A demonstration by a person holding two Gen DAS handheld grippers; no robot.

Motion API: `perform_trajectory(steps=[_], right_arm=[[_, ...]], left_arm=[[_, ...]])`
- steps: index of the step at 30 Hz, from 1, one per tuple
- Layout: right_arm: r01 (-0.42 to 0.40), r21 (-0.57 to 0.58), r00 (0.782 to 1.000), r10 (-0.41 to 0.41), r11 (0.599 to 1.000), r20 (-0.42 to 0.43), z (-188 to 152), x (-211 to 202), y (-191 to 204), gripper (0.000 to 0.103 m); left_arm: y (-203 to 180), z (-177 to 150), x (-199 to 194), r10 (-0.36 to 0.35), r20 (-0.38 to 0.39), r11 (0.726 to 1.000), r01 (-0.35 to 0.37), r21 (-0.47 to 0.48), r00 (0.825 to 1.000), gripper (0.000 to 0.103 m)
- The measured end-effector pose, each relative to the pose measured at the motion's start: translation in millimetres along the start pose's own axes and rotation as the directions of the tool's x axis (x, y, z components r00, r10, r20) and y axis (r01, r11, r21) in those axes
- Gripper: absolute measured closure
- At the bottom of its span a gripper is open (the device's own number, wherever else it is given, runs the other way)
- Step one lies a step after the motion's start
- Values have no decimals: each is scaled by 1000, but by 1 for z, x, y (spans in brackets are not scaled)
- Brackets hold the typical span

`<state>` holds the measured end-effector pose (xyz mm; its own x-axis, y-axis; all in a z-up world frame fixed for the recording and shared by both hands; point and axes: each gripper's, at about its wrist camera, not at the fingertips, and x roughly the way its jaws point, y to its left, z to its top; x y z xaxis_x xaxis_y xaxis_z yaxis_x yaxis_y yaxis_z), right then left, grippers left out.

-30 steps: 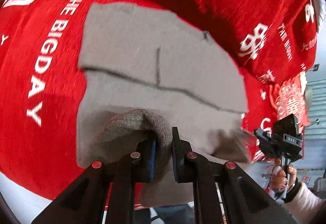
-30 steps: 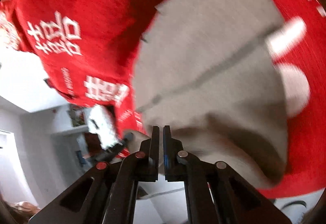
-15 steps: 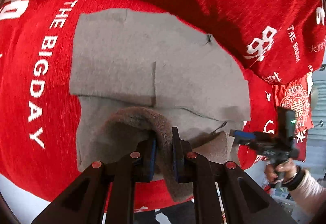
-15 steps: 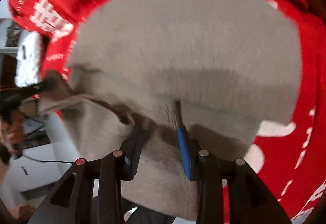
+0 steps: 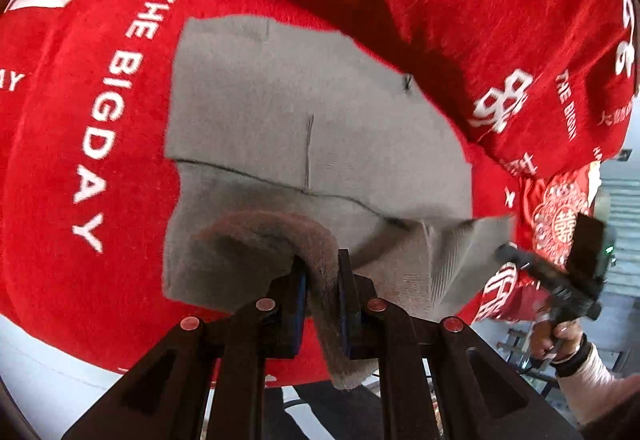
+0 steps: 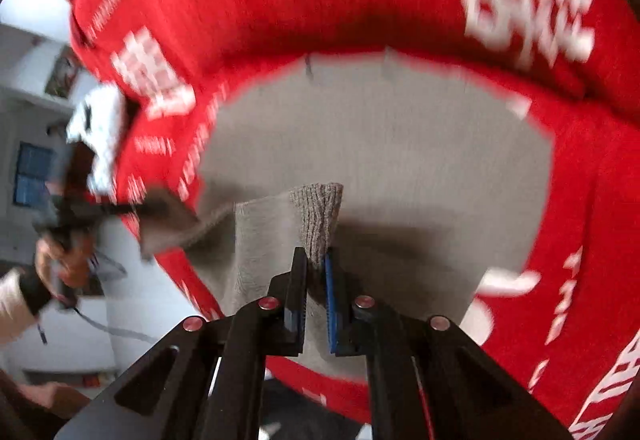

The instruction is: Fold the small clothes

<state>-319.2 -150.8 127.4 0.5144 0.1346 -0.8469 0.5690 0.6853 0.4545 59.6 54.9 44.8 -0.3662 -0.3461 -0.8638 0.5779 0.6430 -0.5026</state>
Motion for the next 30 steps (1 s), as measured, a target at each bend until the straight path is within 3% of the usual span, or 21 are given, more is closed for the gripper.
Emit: perform_trajectory(steps=[4, 7, 11, 15, 20, 21, 22, 23, 24, 30], right_arm=[[59, 25, 993, -61, 998, 97, 47, -9, -20, 94], [90, 69, 990, -97, 994, 107, 83, 25, -35, 94], [128, 185, 990, -136, 974, 31, 109, 85, -77, 94], [180, 240, 984, -178, 954, -29, 116, 128, -104, 94], [188, 291, 982, -175, 938, -70, 112, 142, -122, 94], [193, 289, 981, -179, 938, -75, 112, 143, -124, 94], [198, 288, 980, -183, 937, -80, 113, 144, -125, 94], [208, 288, 978, -191, 935, -85, 113, 145, -125, 94], [216, 290, 976, -198, 932, -89, 114, 146, -124, 93], [289, 268, 957, -286, 919, -51, 111, 129, -104, 92]], left_arm=[[5, 23, -15, -24, 81, 998, 28, -52, 996, 88], [6, 54, -10, -25, 152, 997, 35, -68, 988, 88], [-5, 98, 23, 81, 168, 996, -76, -39, 982, 88], [-20, 119, 49, 197, 148, 980, -199, 2, 969, 88], [-23, 119, 43, 235, 158, 971, -238, -1, 959, 81], [-24, 117, 40, 258, 170, 965, -262, 1, 951, 72], [-26, 115, 33, 309, 194, 949, -315, 1, 931, 36], [-26, 114, 27, 343, 216, 937, -350, -7, 914, 18], [-27, 113, 21, 356, 241, 932, -363, -15, 903, 7], [-33, 105, 11, 378, 232, 922, -388, -1, 896, 7]])
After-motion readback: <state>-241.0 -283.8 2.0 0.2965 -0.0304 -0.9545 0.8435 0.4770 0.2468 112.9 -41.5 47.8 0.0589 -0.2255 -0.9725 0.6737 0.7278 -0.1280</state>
